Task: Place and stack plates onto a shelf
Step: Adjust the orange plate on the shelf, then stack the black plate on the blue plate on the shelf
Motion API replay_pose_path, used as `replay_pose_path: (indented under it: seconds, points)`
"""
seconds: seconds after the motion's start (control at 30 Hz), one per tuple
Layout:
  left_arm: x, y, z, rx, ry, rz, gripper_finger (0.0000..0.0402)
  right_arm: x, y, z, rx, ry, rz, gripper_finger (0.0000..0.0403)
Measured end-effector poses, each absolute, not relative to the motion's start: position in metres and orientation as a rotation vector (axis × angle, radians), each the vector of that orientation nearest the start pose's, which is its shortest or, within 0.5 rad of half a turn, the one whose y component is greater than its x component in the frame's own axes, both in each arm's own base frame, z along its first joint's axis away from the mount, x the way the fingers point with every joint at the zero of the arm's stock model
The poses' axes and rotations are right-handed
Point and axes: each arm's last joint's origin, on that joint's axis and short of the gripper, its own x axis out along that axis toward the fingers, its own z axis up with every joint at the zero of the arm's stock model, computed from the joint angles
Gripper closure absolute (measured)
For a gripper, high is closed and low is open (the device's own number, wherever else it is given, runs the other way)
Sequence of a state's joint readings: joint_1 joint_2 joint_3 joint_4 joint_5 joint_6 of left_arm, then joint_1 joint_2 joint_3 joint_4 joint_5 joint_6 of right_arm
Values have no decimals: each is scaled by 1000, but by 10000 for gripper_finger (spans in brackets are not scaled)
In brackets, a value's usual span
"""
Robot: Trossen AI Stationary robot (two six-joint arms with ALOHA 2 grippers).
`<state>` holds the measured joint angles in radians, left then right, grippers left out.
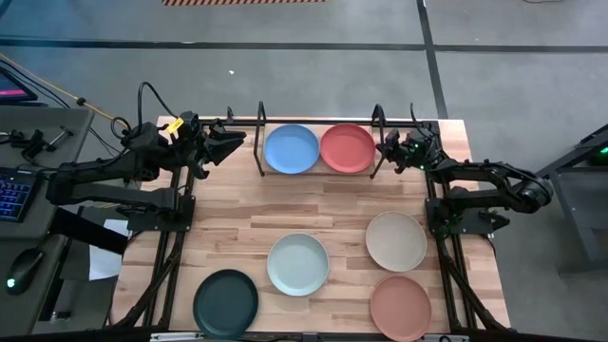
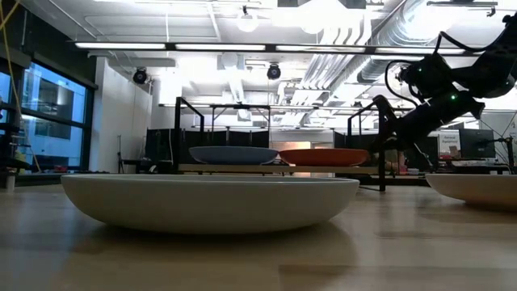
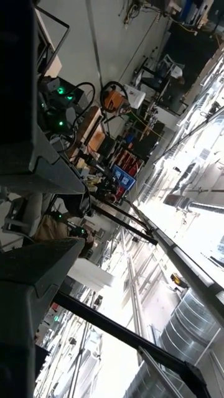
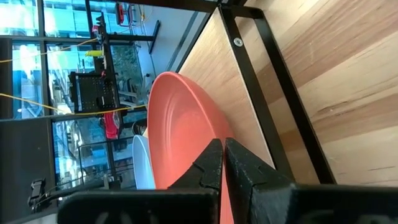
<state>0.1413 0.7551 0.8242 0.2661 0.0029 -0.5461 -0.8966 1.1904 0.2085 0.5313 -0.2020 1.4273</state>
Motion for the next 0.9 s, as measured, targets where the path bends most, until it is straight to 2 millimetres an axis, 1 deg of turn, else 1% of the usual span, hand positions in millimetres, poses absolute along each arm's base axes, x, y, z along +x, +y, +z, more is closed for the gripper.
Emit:
replay_pose_path:
  seconds: [0.3,0.5,0.63,0.8,0.9]
  points:
    - [158,22,393,-516,-363,42,289,126,-149,137,1559,-165,-866,403]
    - [157,22,393,-518,-365,42,289,119,-154,139,1509,-188,-895,403]
    - [153,22,394,-517,-371,40,289,110,-157,150,1447,-246,-875,403]
    - [147,21,396,-512,-374,41,289,90,-159,170,1348,-347,-862,403]
    - [143,20,395,-505,-355,48,289,79,-156,185,1249,-406,-833,403]
